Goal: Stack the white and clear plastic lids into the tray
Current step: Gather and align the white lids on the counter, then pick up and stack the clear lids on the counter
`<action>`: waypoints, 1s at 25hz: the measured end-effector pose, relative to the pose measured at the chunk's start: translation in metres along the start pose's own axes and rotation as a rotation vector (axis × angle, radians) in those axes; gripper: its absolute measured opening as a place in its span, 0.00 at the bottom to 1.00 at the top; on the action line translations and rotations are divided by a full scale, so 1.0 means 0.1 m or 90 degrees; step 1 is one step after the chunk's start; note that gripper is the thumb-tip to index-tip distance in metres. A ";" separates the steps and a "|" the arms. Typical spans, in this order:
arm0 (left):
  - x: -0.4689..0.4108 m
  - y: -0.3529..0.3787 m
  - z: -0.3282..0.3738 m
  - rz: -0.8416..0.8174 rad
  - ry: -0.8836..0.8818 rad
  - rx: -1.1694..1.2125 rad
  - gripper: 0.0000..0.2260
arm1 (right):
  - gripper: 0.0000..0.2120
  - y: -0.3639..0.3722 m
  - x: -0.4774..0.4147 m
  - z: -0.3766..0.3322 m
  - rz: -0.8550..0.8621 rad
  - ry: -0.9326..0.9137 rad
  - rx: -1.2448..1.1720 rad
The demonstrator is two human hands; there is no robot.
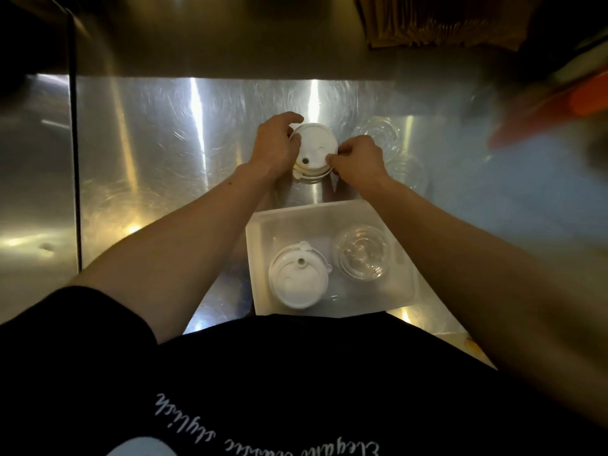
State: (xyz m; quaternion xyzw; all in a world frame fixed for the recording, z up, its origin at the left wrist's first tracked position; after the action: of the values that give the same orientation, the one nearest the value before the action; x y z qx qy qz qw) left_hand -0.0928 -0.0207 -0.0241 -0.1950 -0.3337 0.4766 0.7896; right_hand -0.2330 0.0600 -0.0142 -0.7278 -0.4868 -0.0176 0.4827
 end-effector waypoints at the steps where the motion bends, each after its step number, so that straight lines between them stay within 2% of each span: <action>1: 0.00 -0.03 0.02 -0.005 -0.003 -0.010 0.17 | 0.16 -0.01 0.03 0.00 -0.010 0.001 -0.015; 4: 0.04 -0.11 0.11 0.023 0.010 -0.016 0.16 | 0.22 -0.12 0.16 0.01 -0.026 0.010 -0.131; 9: 0.25 -0.09 0.35 0.064 0.053 0.020 0.14 | 0.18 -0.44 0.28 0.12 0.032 -0.069 -0.167; 14: 0.56 0.09 0.64 0.048 0.071 0.045 0.14 | 0.17 -0.77 0.33 0.46 0.054 -0.047 -0.203; 21: 0.76 0.55 0.84 -0.070 -0.061 0.073 0.14 | 0.17 -1.03 0.27 0.81 0.076 -0.014 -0.190; 25: 0.69 0.70 0.92 -0.131 -0.092 0.053 0.08 | 0.18 -1.08 0.19 0.95 0.079 -0.004 -0.157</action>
State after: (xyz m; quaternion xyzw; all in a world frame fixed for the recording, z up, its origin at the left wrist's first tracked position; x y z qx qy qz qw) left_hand -0.1796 0.0726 0.0200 -0.0921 -0.3880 0.4188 0.8158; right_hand -0.3435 0.1480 0.0184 -0.8103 -0.4367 -0.0450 0.3880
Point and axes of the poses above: each hand's wrist, its own x-axis away from the middle knuckle, its own y-axis out of the palm, z = x × y, the point moved 3 cm from there along -x, towards the middle knuckle, and after that the axes turned 4 degrees about z, right-handed, at the moved point
